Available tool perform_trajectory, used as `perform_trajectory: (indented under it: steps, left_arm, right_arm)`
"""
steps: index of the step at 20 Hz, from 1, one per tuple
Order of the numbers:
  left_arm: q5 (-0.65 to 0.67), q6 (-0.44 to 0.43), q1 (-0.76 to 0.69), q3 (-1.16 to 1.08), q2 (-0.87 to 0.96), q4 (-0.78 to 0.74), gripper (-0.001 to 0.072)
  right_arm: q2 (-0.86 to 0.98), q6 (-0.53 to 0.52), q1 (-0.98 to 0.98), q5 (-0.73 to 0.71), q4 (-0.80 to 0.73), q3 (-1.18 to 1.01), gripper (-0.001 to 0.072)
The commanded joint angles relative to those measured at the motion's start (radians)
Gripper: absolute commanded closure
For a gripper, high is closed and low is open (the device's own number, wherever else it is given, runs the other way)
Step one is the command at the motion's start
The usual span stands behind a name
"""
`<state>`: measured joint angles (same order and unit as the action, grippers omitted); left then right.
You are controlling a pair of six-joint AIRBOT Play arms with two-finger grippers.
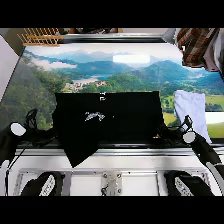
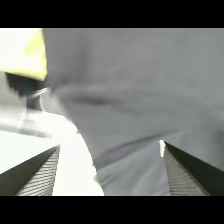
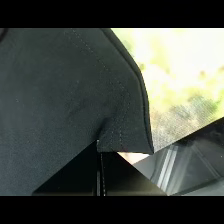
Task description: Fold the clothes and pants, and hang the long-sleeved shirts on hangers.
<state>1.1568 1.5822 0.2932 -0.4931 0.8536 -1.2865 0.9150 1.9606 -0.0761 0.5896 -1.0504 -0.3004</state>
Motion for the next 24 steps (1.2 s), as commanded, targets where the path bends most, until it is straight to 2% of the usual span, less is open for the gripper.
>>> perform_trajectory:
  steps: [1,3,4,9,11,13,19,20,21,22,23,24]
  left_arm:
    - [-0.005,0.02,0.04,0.092,0.003,0.022,-0.0002]
    - [-0.011,0.023,0.04,0.092,-0.003,0.029,-0.0001]
    - [-0.011,0.023,0.04,0.092,-0.003,0.028,0.0041]
    - [-0.008,0.021,0.04,0.092,0.109,0.037,0.0037]
    - [-0.039,-0.008,0.036,0.092,0.155,0.096,0.0037]
    - [-0.08,-0.011,-0.006,0.091,0.176,0.139,0.0037]
    - [-0.108,0.009,-0.203,0.091,0.216,0.136,0.0039]
    - [-0.101,0.008,-0.214,0.09,0.22,0.135,0.0157]
    - [-0.094,0.005,-0.218,0.09,0.218,0.134,0.0411]
    - [-0.086,0.003,-0.216,0.091,0.205,0.131,0.0586]
    - [-0.083,0.002,-0.216,0.09,0.182,0.119,0.0677]
    - [-0.075,0.003,-0.216,0.09,0.145,0.098,0.0699]
  right_arm:
    - [-0.001,0.0,0.001,0.001,0.001,-0.001,0.07]
    - [-0.001,0.0,0.001,0.001,0.001,-0.001,0.07]
    - [-0.001,0.0,0.001,0.001,0.001,-0.001,0.07]
    - [-0.001,0.0,0.001,0.001,0.001,-0.001,0.07]
    - [-0.001,0.0,0.001,0.001,0.001,-0.001,0.0701]
    - [-0.001,0.0,0.001,0.001,0.001,-0.001,0.07]
    - [-0.002,0.0,0.001,0.001,0.001,-0.001,0.07]
    - [-0.005,0.0,0.001,0.001,0.0,-0.001,0.0701]
    - [-0.006,0.0,0.001,0.001,0.0,-0.002,0.07]
    - [-0.007,0.0,0.001,0.003,0.0,-0.004,0.07]
    - [-0.007,0.0,0.0,0.017,-0.001,-0.012,0.07]
    - [-0.007,-0.004,-0.002,0.043,-0.009,-0.026,0.0701]
